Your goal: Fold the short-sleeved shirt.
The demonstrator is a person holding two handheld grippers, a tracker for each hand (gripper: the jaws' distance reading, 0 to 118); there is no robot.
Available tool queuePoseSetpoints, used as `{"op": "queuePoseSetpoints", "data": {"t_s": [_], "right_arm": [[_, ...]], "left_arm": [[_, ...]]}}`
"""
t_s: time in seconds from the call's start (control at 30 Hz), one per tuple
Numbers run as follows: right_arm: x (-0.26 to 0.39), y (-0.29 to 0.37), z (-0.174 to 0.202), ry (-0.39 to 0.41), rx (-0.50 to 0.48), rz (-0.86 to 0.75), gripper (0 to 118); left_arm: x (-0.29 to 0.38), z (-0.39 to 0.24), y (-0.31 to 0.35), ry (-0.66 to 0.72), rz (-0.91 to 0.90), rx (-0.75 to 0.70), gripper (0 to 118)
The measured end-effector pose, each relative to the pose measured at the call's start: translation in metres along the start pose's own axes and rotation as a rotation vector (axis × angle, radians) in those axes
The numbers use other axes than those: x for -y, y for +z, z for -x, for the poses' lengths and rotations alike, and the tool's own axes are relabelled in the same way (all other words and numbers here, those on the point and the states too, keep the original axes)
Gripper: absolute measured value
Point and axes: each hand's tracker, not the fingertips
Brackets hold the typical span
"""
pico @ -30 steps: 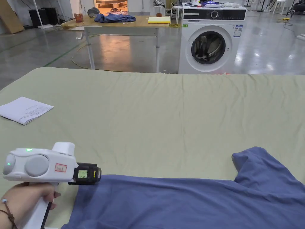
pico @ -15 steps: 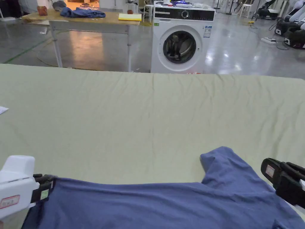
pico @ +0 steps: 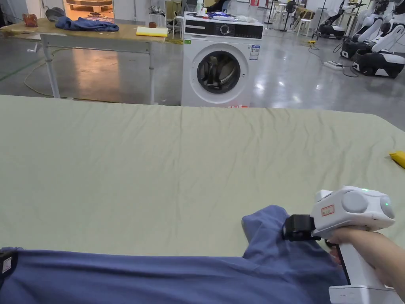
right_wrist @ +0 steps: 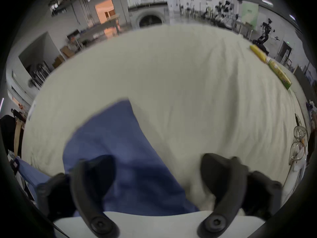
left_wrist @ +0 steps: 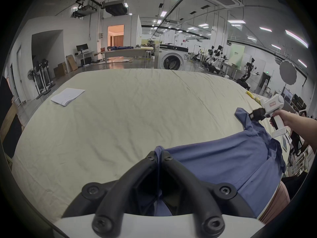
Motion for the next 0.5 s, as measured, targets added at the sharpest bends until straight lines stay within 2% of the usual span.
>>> {"op": "queuePoseSetpoints", "data": {"t_s": [0.03,0.07,0.1,0.13,0.17,0.2,0.27,0.4,0.5], "right_arm": [[0.002,-0.004,0.002,0.027,0.006,0.039,83],[0.011,0.012,0.017,0.126,0.062,-0.035,73],[0.013,0.018,0.022,0.178,0.040,-0.047,47],[0.014,0.022,0.023,0.169,0.017,-0.031,17],[0.017,0.027,0.024,0.169,0.024,-0.040,4],[0.022,0.036,0.027,0.178,0.024,-0.054,0],[0.031,0.049,0.025,0.168,0.017,-0.142,0],[0.039,0.090,0.010,-0.021,-0.081,-0.329,0],[0.052,0.132,0.019,-0.029,-0.066,-0.465,0]], "left_arm": [[0.000,0.000,0.000,0.001,0.006,-0.002,0],[0.001,0.001,-0.001,-0.002,0.015,-0.009,0],[0.002,0.001,-0.002,-0.005,0.024,-0.015,0],[0.003,0.003,-0.005,-0.006,0.031,-0.017,0],[0.003,0.004,-0.006,-0.003,0.039,-0.018,0],[0.004,0.005,-0.008,0.006,0.047,-0.019,0],[0.006,0.008,-0.011,0.042,0.055,-0.018,0],[0.003,0.015,-0.014,0.091,0.019,-0.030,0],[-0.006,0.018,-0.009,0.113,-0.067,-0.047,0]]}}
